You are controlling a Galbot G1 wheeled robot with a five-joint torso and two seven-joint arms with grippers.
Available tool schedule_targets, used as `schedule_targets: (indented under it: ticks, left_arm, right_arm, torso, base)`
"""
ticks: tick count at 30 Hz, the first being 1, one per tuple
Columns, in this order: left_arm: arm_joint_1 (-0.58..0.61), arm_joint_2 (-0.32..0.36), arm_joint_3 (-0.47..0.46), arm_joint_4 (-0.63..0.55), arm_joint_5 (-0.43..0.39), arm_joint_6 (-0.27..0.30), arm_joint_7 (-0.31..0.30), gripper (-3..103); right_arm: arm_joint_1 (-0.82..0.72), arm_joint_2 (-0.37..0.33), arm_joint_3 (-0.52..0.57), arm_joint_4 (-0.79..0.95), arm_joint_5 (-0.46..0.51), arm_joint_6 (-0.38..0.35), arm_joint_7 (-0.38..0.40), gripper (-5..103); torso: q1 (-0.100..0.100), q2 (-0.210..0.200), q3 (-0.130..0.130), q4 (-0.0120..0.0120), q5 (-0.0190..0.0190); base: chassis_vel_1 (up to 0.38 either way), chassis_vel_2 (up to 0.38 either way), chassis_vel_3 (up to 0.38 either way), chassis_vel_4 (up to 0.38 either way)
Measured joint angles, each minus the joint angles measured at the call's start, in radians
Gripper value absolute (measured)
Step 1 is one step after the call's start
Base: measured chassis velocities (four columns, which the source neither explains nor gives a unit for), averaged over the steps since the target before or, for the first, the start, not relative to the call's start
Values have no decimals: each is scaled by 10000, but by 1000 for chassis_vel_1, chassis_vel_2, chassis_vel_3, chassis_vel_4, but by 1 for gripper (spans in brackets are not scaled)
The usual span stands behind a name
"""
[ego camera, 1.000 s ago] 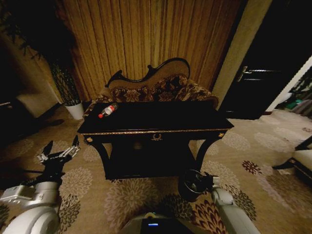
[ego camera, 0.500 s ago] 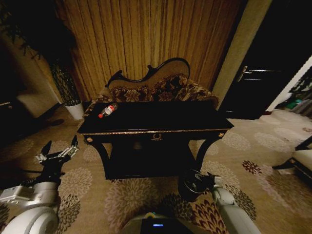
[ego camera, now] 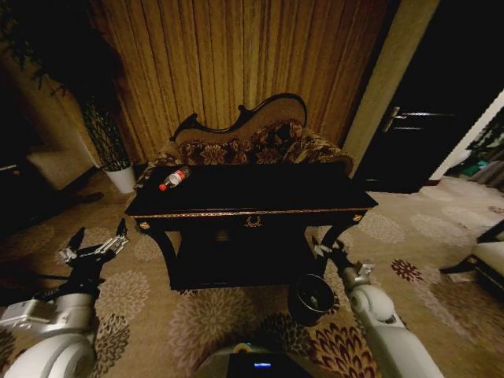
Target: Move to the front of the table and place the trash on the table into the trash bin.
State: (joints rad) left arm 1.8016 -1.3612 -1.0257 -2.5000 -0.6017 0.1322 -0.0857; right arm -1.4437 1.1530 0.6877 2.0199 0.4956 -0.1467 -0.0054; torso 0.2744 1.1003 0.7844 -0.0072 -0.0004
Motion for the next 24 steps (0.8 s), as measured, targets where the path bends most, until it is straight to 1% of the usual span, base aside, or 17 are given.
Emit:
schedule_targets:
  ticks: [2, 6, 13, 19, 24]
  left_arm:
    - [3, -3, -4, 0, -13, -4, 0, 100]
    - [-3, -4, -12, -1, -18, -2, 3, 100]
    - [-17, 91, -59, 0, -25, 95, 7, 100]
    - [-75, 168, -54, 0, -41, 337, 6, 100]
    - [-97, 185, -56, 0, -42, 398, -3, 100]
  right_arm:
    - [-31, -49, 5, 614, -5, -231, 88, 100]
    - [24, -132, -9, 1089, 0, -471, 217, 100]
    - [17, -174, -2, 1222, -50, -516, 242, 100]
    - [99, -174, -34, 1177, -162, -517, 240, 100]
    - [111, -249, -34, 1235, -158, -507, 231, 100]
  torso:
    - [0, 0, 0, -1, 3]
    - [0, 0, 0, 0, 3]
    - [1, 0, 1, -1, 4]
    - [0, 0, 1, -2, 4]
    - [0, 1, 0, -1, 4]
  base:
    - [0, 0, 0, 0]
    - [0, 0, 0, 0]
    - [0, 0, 0, 0]
    - [0, 0, 0, 0]
    - [-19, 17, 25, -18]
